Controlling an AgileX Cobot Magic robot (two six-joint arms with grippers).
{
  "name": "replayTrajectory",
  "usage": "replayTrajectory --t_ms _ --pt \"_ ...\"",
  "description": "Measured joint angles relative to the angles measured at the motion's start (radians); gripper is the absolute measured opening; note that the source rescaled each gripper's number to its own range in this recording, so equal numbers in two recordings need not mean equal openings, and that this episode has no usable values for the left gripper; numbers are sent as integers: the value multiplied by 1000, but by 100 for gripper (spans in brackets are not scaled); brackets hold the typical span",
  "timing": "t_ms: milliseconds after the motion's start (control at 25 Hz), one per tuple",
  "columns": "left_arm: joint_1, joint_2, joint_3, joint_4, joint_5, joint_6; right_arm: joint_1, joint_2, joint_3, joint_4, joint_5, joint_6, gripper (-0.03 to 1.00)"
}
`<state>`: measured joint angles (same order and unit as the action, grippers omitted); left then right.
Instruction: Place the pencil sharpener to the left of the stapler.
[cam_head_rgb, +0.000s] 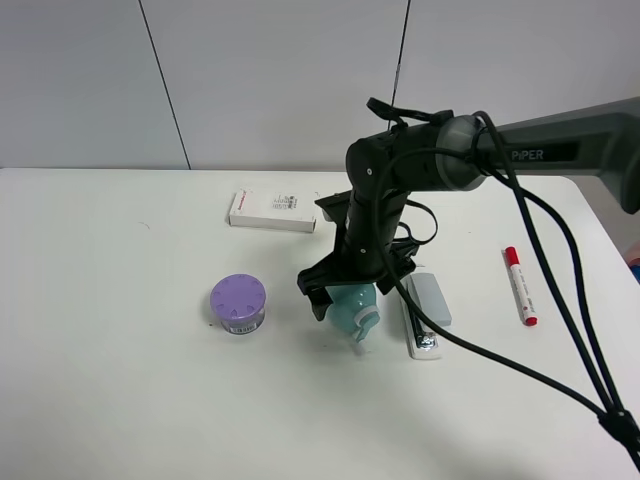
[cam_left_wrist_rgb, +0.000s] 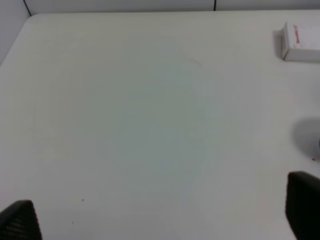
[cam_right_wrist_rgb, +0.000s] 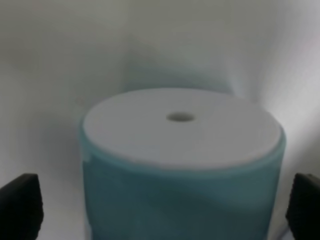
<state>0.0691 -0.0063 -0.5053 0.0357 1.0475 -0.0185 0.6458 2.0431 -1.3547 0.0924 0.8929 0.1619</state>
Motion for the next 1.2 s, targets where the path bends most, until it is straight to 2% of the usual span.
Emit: replayTrajectory --t_ms 160,360,560,680,880,1200 --pt "0 0 0 0 0 0 0 -2 -75 12 98 -6 99" --pt "0 0 0 0 0 0 -5 -18 -316 47 284 -66 98" --pt "0 0 0 0 0 0 -84 -56 -440 99 308 -106 98" --pt "0 0 0 0 0 0 -173 -88 -429 98 311 -113 99" --pt "0 0 0 0 0 0 -359 -185 -340 26 314 -123 99" --pt "0 0 0 0 0 0 -598 -528 -31 -11 317 -133 99"
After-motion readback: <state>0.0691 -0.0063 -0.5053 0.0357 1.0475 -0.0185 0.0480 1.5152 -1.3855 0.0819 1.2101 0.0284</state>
